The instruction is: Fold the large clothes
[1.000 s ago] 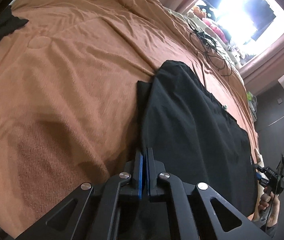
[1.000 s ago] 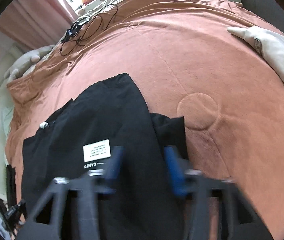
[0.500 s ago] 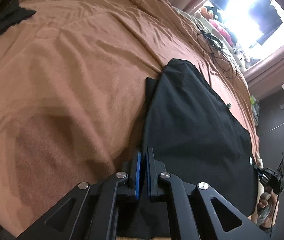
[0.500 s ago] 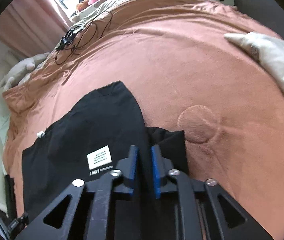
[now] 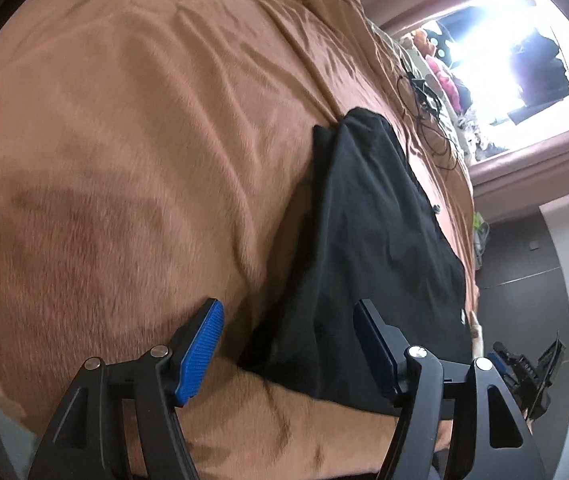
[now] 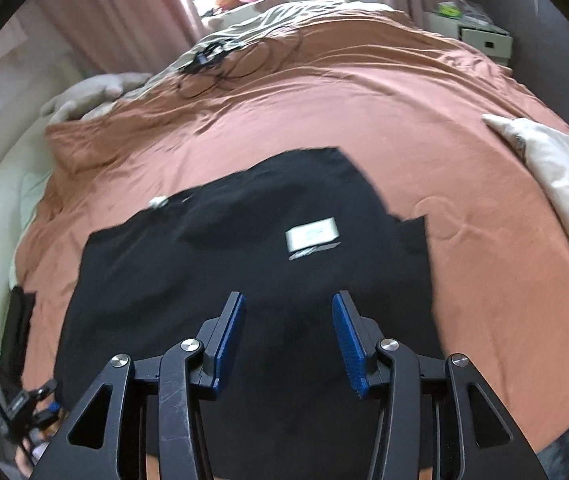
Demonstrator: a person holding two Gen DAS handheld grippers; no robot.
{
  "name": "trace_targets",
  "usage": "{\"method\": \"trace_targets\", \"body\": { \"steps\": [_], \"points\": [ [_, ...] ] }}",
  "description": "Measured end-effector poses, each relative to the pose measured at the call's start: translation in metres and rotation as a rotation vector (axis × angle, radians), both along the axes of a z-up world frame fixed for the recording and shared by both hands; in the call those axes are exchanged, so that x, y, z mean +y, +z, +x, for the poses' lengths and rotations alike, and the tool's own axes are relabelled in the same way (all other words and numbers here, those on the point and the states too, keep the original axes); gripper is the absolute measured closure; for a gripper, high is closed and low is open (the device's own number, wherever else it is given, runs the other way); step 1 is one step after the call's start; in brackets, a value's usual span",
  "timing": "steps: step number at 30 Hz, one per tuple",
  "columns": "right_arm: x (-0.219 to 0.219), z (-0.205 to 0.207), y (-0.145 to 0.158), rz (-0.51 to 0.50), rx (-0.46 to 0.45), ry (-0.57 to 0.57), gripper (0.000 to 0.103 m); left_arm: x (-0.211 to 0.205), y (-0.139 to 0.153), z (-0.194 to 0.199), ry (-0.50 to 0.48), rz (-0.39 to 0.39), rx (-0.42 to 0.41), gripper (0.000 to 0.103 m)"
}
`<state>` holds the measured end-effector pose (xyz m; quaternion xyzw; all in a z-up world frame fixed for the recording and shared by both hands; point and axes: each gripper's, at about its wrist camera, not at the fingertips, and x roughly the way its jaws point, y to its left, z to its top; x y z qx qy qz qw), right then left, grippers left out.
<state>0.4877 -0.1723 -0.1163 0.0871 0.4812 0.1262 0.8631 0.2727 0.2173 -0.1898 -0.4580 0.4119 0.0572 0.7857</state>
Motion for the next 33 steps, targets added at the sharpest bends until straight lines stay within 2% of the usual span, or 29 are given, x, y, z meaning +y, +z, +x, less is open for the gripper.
{"method": "trace_targets", "body": {
  "steps": [8,10,12,14,17,21,29,33],
  "points": [
    [0.047,-0.041,-0.011,0.034,0.058,0.082,0.057,-0.007,-0.007,-0.006,-0.038,-0.086,-0.029,0.035],
    [0.061,-0.052,-0.015,0.031,0.07,0.112,0.057,-0.007,-0.009,-0.003,-0.054,-0.113,-0.037,0.042],
    [0.071,-0.061,-0.017,0.035,0.08,0.139,0.057,-0.007,-0.008,-0.001,-0.056,-0.108,-0.025,0.053],
    [0.082,-0.071,-0.019,0.041,0.088,0.169,0.057,-0.005,-0.003,-0.005,-0.051,-0.118,-0.043,0.059],
    [0.099,-0.083,-0.021,0.032,0.094,0.215,0.057,-0.003,0.009,-0.011,-0.049,-0.15,-0.103,0.061],
    [0.116,-0.091,-0.027,0.033,0.111,0.251,0.057,-0.006,0.021,-0.013,-0.061,-0.139,-0.141,0.061],
    [0.136,-0.107,-0.054,-0.006,0.174,0.274,0.061,-0.01,-0.013,0.003,-0.065,-0.173,-0.055,0.061],
    [0.148,-0.103,-0.073,-0.059,0.203,0.288,0.072,-0.015,-0.021,0.006,-0.063,-0.156,-0.058,0.063]
  ]
}}
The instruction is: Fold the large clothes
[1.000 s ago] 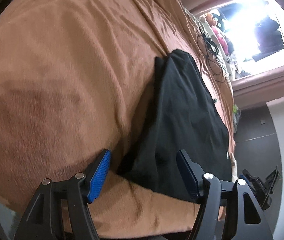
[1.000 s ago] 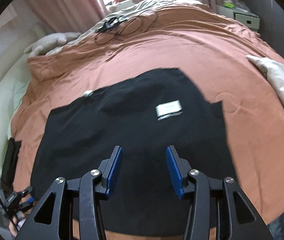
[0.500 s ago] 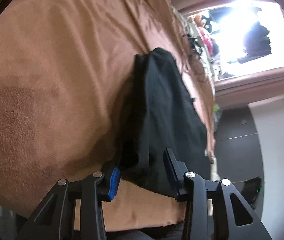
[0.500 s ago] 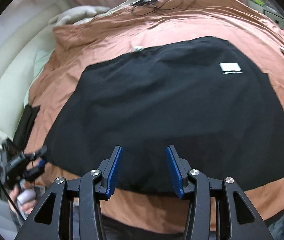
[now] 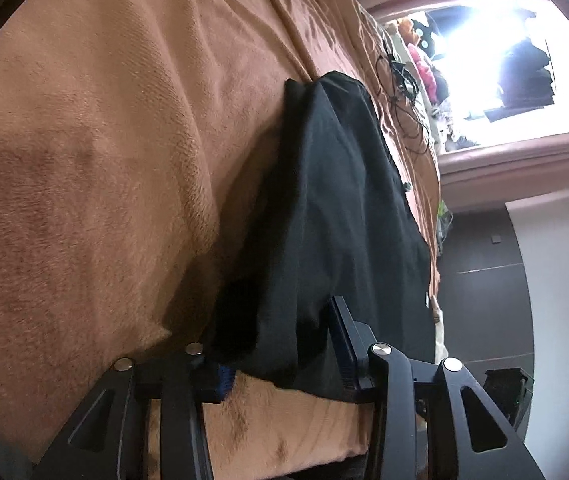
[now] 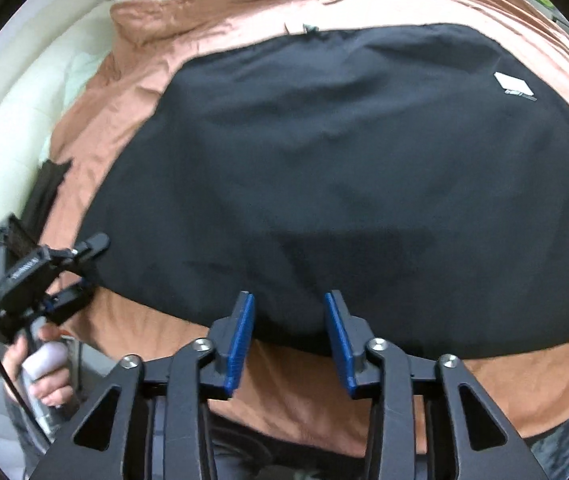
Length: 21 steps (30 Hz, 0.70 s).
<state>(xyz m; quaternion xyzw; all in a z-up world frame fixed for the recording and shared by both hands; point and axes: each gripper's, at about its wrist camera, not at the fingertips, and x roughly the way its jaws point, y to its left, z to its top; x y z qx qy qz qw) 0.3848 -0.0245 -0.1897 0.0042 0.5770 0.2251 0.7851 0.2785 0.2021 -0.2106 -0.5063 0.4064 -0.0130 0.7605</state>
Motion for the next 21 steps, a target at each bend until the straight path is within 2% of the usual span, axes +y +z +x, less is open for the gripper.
{"method": "trace_targets", "body": {
  "steps": [1,3,14,21],
  "points": [
    [0.002,0.005,-0.005,-0.018,0.0,-0.007,0.078,0.0,-0.001,0.001,0.003,0.002,0.004,0.065],
    [0.004,0.014,-0.011,-0.042,0.002,-0.031,0.081,-0.001,-0.002,0.002,0.009,0.007,0.012,0.071],
    [0.015,0.084,-0.012,-0.044,-0.027,-0.099,0.082,-0.004,-0.001,-0.001,0.068,0.015,0.042,0.075],
    [0.016,0.132,-0.015,-0.024,-0.024,-0.171,0.084,-0.003,-0.006,-0.008,0.117,-0.032,0.052,0.076]
  ]
}}
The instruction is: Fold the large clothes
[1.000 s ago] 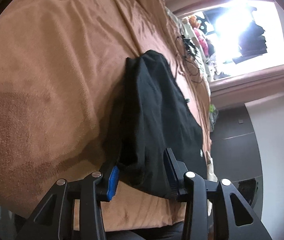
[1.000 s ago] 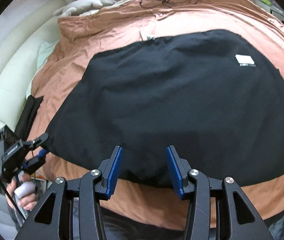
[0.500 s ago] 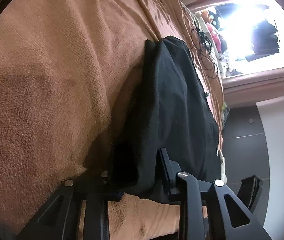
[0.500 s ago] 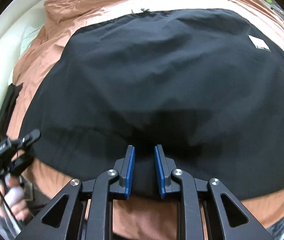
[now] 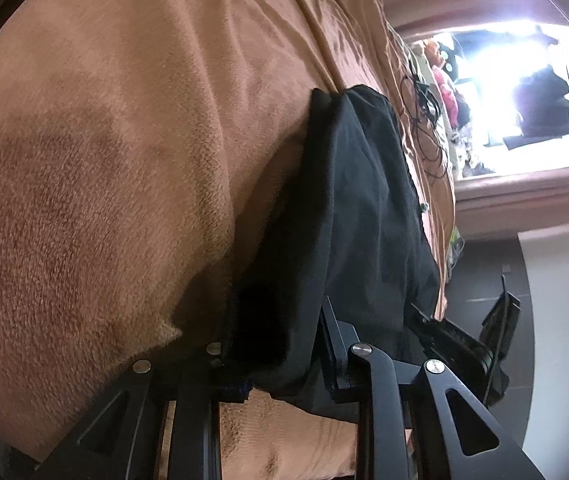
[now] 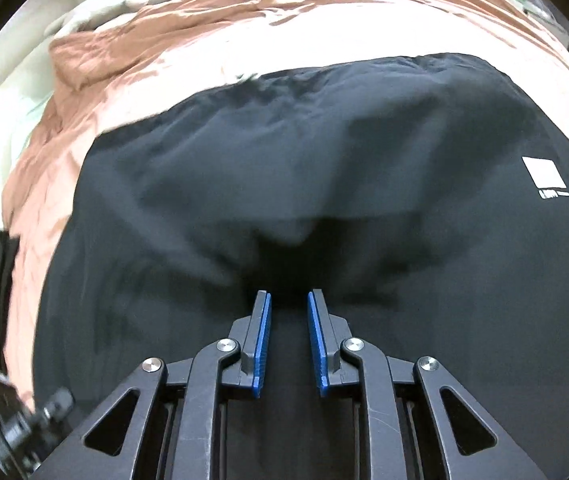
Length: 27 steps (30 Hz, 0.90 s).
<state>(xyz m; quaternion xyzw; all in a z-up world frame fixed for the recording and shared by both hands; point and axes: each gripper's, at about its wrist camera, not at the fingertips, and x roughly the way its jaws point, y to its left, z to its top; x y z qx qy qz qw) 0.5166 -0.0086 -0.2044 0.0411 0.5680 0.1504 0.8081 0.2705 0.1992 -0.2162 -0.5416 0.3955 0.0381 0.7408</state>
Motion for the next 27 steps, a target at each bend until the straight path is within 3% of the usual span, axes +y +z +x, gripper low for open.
{"method": "trace_targets", "body": {
  "steps": [7,13,20,27],
  "points": [
    [0.001,0.033,-0.006,0.051,-0.019,-0.062,0.087,0.002,-0.001,-0.004,0.045,-0.028,0.021,0.076],
    [0.0,0.045,-0.003,0.113,-0.052,-0.034,0.084,0.0,0.002,-0.001,0.051,-0.029,0.03,0.076],
    [-0.033,0.018,0.02,0.216,-0.054,-0.059,0.084,-0.002,0.012,0.0,0.043,-0.009,0.002,0.076],
    [-0.056,-0.031,0.029,0.289,-0.05,-0.042,0.084,-0.006,0.044,-0.002,0.032,0.013,-0.094,0.092]
  ]
}}
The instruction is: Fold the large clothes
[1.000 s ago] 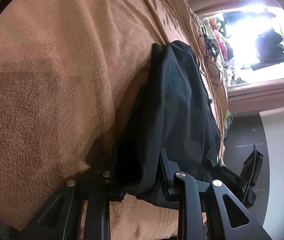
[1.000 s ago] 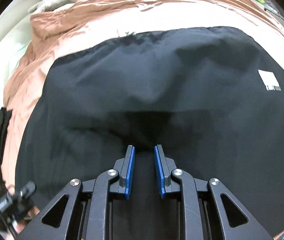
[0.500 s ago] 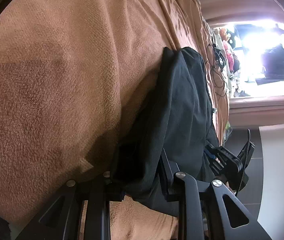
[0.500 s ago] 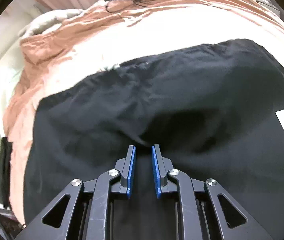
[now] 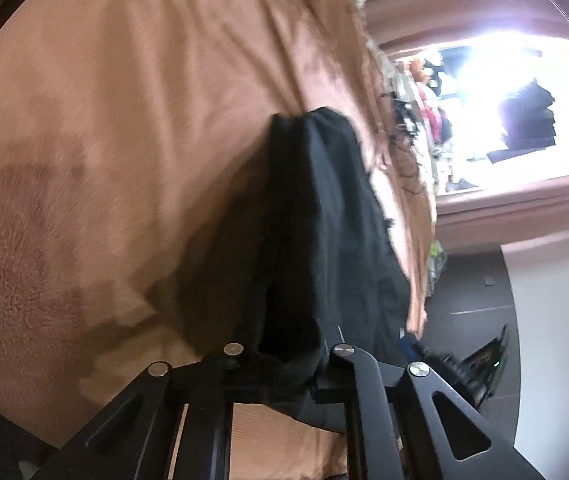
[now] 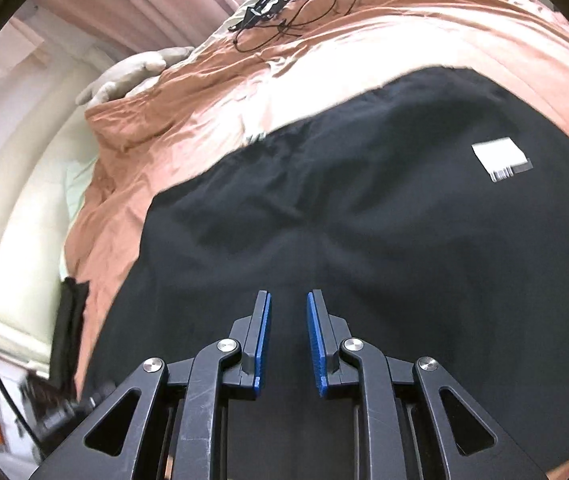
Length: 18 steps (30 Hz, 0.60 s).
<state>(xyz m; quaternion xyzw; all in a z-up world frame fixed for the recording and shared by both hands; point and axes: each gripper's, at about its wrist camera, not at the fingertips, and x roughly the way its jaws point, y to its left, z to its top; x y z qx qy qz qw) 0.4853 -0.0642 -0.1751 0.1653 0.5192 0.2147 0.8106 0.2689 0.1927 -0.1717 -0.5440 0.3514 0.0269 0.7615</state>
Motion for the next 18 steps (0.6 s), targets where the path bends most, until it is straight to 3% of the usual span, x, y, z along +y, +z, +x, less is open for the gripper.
{"method": "trace_targets", "body": {
  "steps": [9,18],
  "points": [
    [-0.011,-0.064,-0.023,0.014,0.047,0.048,0.088,-0.023,0.061,0.012,-0.068,0.083,-0.126,0.094],
    [-0.016,-0.085,-0.039,0.067,0.086,0.054,0.091,-0.062,0.114,0.03,-0.168,0.161,-0.227,0.094]
  ]
}}
